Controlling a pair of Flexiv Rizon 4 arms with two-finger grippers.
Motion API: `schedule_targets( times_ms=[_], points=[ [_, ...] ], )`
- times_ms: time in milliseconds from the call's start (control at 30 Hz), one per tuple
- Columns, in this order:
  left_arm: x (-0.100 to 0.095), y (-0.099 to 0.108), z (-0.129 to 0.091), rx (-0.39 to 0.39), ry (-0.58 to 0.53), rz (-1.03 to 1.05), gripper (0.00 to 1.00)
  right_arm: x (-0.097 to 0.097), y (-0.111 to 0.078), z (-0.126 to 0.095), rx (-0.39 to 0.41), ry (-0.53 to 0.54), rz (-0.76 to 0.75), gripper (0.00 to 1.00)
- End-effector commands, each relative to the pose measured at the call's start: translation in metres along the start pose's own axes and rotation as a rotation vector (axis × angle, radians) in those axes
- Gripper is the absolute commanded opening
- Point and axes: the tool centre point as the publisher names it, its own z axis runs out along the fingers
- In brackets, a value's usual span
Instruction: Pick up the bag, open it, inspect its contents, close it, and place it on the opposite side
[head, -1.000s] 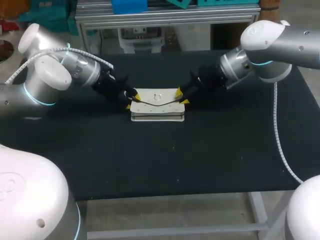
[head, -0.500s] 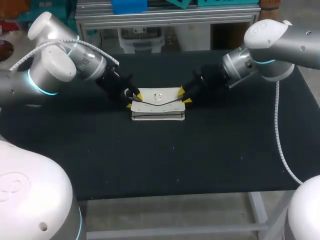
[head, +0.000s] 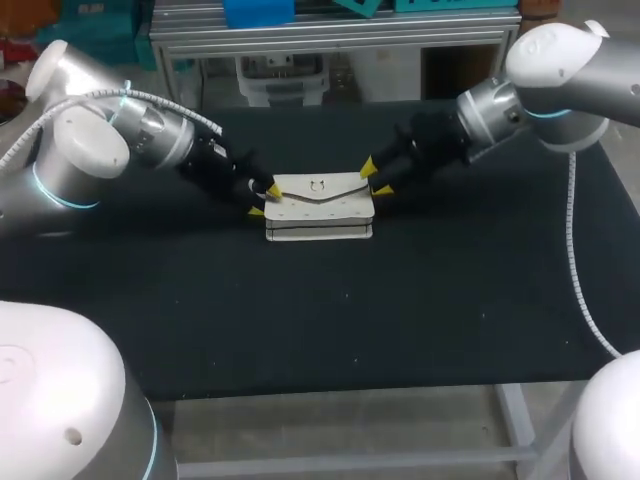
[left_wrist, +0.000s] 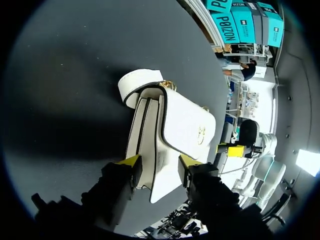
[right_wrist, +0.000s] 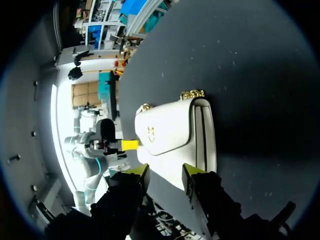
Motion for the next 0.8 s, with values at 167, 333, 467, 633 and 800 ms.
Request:
schedule_targets(
  times_ms=[167,333,467,633,800],
  points=[
    [-0.002,0.006,0.004,-0.004,0.008,0.016,0.44,-0.005,-0.011,-0.005,-0.013,-0.008,0.000,0.46],
    [-0.005,0.005,0.014,-0.034,0.021,0.006,0.43,-0.010,-0.015,-0.006,-0.011,-0.013,0.011,0.46],
    [-0.002,0.006,0.015,-0.029,0.019,0.030,0.00,-0.013,-0.018,-0.006,-0.009,-0.015,0.020,0.46],
    [-0.003,0.003,0.007,0.006,-0.026,0.053,0.00,-0.016,-0.020,-0.010,-0.005,-0.033,0.021,0.46],
    [-0.008,-0.009,-0.003,0.017,-0.074,0.072,0.00,-0.019,-0.022,-0.012,0.018,-0.074,0.006,0.47]
  ],
)
